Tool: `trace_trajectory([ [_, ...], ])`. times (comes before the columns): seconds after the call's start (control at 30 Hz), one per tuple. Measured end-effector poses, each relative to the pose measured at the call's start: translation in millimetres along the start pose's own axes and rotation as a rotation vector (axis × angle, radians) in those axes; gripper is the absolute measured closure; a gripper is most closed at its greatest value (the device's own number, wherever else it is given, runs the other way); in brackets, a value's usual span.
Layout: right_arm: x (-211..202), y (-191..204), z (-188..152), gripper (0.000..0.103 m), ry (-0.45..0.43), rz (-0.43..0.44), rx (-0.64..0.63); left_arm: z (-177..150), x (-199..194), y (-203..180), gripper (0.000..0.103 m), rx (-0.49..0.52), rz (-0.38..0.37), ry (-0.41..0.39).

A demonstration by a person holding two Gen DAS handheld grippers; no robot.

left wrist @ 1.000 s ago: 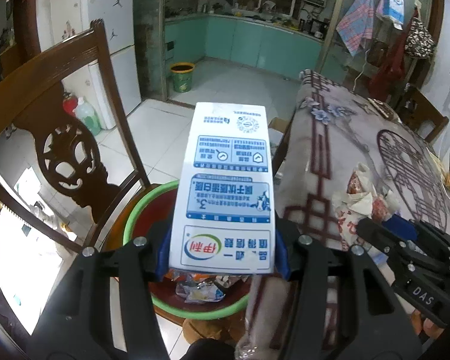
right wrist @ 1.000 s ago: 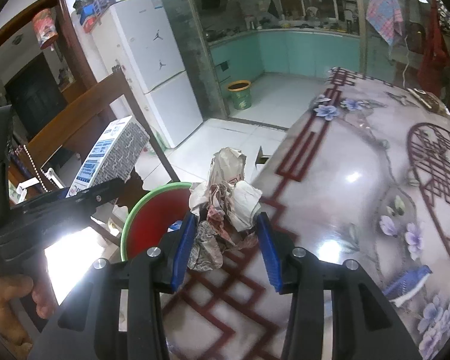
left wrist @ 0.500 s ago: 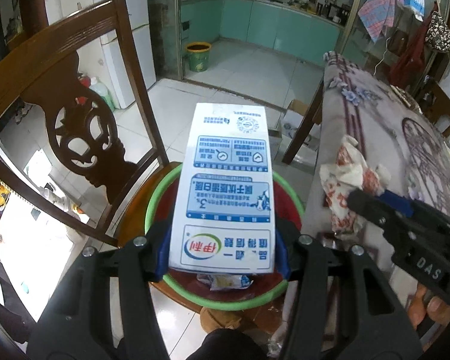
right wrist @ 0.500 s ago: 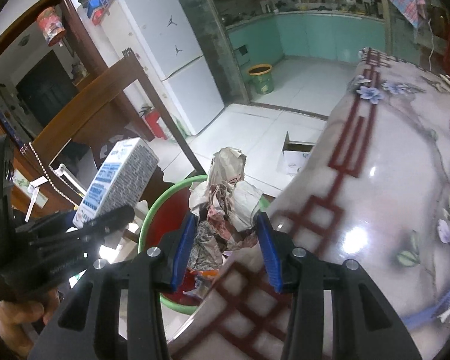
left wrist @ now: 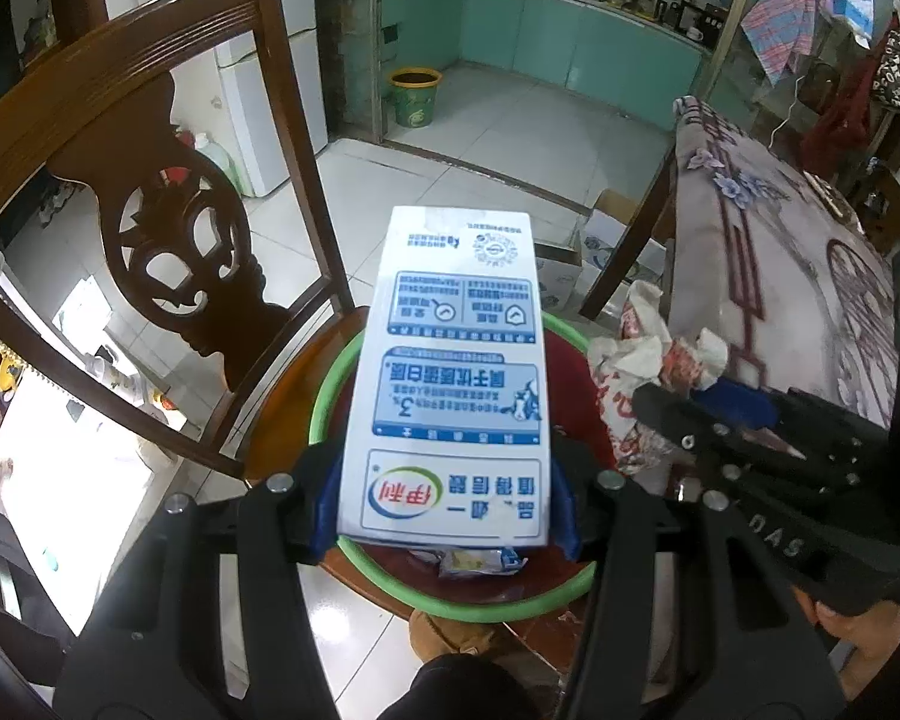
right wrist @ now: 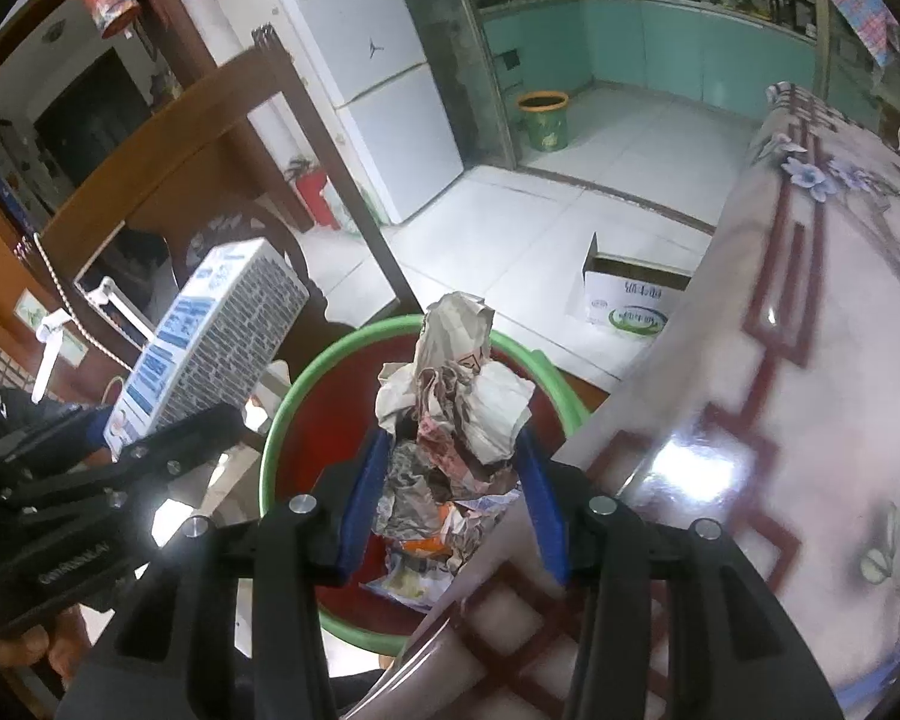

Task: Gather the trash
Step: 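Carry the crumpled paper and milk carton from the table to the red bucket, then open both tools over the red bucket to drop the paper and carton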

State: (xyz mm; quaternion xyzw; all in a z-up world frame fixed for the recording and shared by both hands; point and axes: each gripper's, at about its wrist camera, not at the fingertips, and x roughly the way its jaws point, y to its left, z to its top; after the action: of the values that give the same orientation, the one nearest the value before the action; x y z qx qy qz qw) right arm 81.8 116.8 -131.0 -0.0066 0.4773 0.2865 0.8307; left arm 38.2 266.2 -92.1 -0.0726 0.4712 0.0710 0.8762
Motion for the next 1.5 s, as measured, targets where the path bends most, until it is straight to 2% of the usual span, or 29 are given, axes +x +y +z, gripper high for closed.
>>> trace_trajectory([
  [0.27,11.2,2.6,-2.0,0.058,0.029,-0.012,-0.018,-0.6,12.5,5.7,0.052,-0.012,0.023,0.032],
  [0.7,10.8,17.0,0.3,0.056,0.023,-0.063,-0.086,-4.8,41.5,14.7,0.052,-0.057,0.052,0.115],
  [1.07,11.9,18.4,0.6,0.045,0.028,-0.078,-0.086,-4.8,45.6,18.0,0.051,-0.076,0.056,0.134],
  [1.17,12.1,17.7,0.2,0.043,0.033,-0.09,-0.094,-3.6,44.3,16.8,0.038,-0.073,0.064,0.127],
  [1.23,12.1,16.9,-0.2,0.043,0.033,-0.091,-0.094,-3.0,43.4,16.7,0.034,-0.074,0.068,0.122],
  [1.33,11.4,16.2,0.2,0.039,0.029,-0.104,-0.099,-3.2,44.3,16.9,0.033,-0.077,0.067,0.124],
  [1.37,10.8,16.2,-0.5,0.034,0.026,-0.109,-0.1,-2.9,44.5,17.3,0.033,-0.076,0.069,0.125],
  [1.5,6.9,14.1,0.0,0.033,0.013,-0.115,-0.101,-1.6,43.6,16.8,0.033,-0.077,0.074,0.122],
])
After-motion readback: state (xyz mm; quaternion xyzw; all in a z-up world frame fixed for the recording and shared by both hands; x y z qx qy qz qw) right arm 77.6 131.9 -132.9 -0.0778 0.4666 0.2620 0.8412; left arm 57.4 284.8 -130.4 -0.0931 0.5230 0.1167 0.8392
